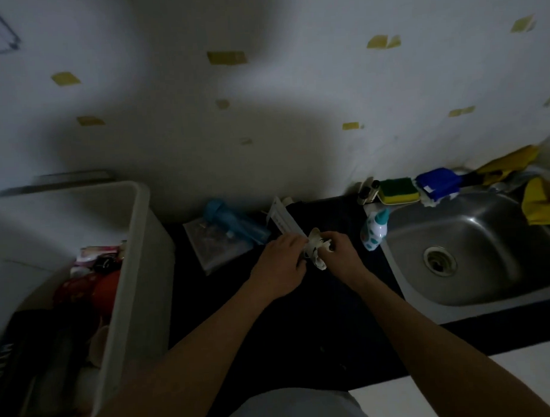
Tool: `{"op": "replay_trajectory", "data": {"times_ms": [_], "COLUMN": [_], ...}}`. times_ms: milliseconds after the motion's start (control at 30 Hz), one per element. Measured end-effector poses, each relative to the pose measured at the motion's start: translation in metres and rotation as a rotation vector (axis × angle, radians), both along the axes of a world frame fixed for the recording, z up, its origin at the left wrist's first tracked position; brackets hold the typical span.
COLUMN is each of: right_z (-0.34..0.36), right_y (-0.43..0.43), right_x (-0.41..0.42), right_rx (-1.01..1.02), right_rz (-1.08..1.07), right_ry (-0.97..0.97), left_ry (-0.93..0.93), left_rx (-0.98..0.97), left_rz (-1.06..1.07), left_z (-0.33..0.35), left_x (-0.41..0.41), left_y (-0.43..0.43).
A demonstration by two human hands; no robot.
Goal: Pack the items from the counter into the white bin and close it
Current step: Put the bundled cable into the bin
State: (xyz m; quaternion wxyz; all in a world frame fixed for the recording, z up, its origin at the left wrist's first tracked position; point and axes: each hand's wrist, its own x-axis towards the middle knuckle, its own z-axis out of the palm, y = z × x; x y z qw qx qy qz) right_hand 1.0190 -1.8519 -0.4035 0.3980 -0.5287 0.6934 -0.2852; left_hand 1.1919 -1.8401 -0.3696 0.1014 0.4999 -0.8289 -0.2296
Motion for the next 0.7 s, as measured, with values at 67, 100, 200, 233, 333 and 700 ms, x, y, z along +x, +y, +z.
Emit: {"op": "replay_trajectory", "data": {"times_ms": [67,100,200,233,333,700], "right_z": [-0.011,-0.015,-0.031,-0.035,-0.047,-0.057], "right_y": [-0.006,-0.008,-0.017,-0.019,-0.026,-0.032], "right_x": [-0.006,-0.008,-0.011,-0.011,-0.011,-0.013], "right_rx": [0.007,0.023,0.132,0.179,0.258,0.291], "right_rz": [0.001,0.015,0.049,0.052,0.082,0.064], "right_ry": [-0.013,-0.019,-0.058,-0.047,0.132,0.130], "left_ry": [-0.020,-0.027,-0.042,-0.046,-0.047,-0.079], "left_rx": [0.012,0.017,0.024,0.018,-0.017,-0.055], "left_rz": [-0.001,-0.001,-0.001,-0.004,0.002,-0.001], "left_z": [-0.008,-0.011,-0.018,-0.019,-0.023,-0.026], "left_x": [-0.013,-0.017,-0.026,-0.029,-0.033,-0.038], "left_y": [-0.003,-0.003,-0.006,-0.006,-0.008,-0.015]}}
